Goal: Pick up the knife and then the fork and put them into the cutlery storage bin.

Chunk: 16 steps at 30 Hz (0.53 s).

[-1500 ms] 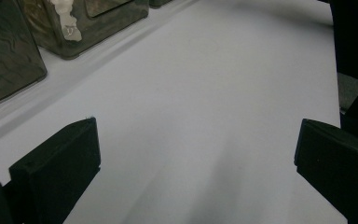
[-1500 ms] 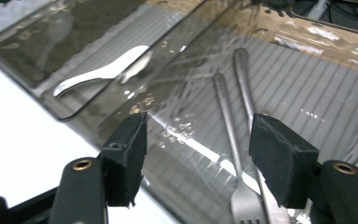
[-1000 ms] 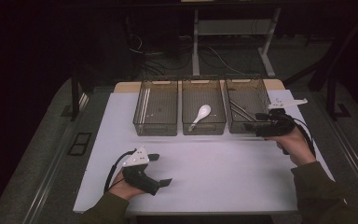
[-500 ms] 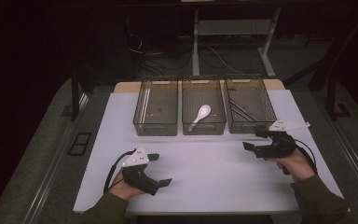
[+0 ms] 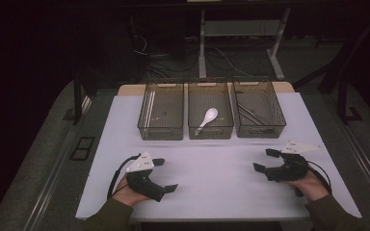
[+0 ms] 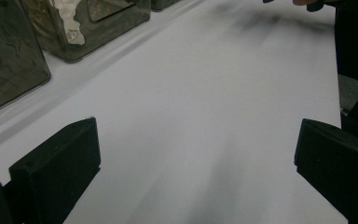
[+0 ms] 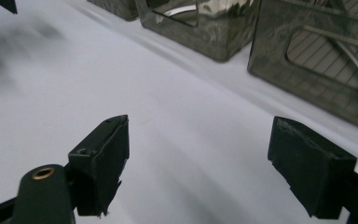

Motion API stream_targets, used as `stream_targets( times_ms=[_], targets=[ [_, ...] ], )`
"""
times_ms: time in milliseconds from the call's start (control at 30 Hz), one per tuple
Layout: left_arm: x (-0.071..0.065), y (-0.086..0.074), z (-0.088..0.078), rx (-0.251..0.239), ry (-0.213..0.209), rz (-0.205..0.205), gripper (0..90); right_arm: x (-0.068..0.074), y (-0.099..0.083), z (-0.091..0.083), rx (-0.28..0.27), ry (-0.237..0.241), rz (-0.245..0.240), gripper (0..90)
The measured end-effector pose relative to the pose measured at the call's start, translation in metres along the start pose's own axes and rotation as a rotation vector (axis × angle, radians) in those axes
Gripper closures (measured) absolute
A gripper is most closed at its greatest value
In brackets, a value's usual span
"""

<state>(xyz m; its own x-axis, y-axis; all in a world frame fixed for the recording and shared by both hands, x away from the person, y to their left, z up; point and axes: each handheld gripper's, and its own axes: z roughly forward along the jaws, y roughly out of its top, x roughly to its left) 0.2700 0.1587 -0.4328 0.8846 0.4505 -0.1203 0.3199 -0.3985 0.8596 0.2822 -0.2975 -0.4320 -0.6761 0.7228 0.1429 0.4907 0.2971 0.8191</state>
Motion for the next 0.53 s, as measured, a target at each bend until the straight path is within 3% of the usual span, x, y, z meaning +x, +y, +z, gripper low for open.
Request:
stream_targets(
  times_ms=[200,533],
  targets=[
    [-0.001,0.0,0.0,0.007,0.0,0.001,0.0,0.003,-0.013,-0.008,-0.003,0.004,0.02,19.2],
    [-0.001,0.001,0.0,0.008,0.0,0.004,0.0,0.007,-0.018,-0.009,0.014,-0.006,0.006,17.8]
  ],
)
